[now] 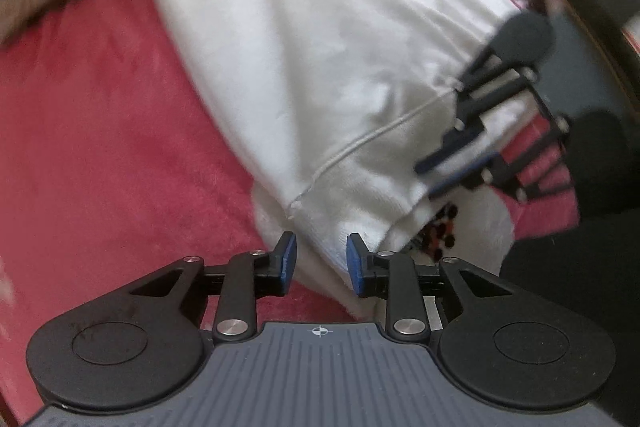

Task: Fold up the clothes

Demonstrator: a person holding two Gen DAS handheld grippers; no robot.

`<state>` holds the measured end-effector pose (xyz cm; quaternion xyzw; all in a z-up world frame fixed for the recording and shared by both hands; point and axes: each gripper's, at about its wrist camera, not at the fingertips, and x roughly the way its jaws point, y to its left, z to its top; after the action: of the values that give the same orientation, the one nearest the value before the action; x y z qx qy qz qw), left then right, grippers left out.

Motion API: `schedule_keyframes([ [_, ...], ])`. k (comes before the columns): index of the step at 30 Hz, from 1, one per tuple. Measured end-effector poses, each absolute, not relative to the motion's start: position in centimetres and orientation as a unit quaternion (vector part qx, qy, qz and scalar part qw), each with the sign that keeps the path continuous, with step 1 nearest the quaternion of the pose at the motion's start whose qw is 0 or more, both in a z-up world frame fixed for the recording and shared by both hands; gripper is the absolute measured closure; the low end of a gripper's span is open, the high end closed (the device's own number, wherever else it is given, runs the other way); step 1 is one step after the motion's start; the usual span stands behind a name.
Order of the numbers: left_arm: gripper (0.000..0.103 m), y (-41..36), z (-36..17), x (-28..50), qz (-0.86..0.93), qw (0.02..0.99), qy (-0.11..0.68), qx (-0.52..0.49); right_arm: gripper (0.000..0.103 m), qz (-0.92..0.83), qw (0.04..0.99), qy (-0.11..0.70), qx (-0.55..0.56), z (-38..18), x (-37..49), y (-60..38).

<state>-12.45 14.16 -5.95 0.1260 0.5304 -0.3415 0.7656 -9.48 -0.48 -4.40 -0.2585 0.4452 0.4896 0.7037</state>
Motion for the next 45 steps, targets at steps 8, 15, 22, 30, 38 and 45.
schedule_keyframes([
  [8,0.071,11.1,-4.3,-15.1,-0.432,0.747,0.443,0.243,0.087,0.469,0.724,0.45,-0.231,-4.2,-9.8,-0.9],
  [15,0.071,9.6,-7.2,-15.8,-0.452,0.714,0.414,0.339,0.085,0.466,0.727,0.436,-0.253,-4.0,-10.4,-0.6],
  [22,0.09,10.1,-7.8,-15.0,-0.44,0.72,0.425,0.327,0.085,0.462,0.73,0.443,-0.241,-4.5,-9.8,-1.1],
  [30,0.101,10.9,-7.4,-14.0,-0.424,0.739,0.45,0.269,0.078,0.482,0.717,0.438,-0.249,-4.7,-10.4,-0.5],
  [38,0.102,12.4,-6.3,-13.4,-0.407,0.758,0.469,0.199,0.082,0.463,0.736,0.437,-0.229,-4.7,-10.0,-0.8],
  [45,0.103,12.2,-6.7,-14.3,-0.42,0.749,0.459,0.227,0.098,0.461,0.735,0.452,-0.209,-4.4,-9.5,-1.3],
])
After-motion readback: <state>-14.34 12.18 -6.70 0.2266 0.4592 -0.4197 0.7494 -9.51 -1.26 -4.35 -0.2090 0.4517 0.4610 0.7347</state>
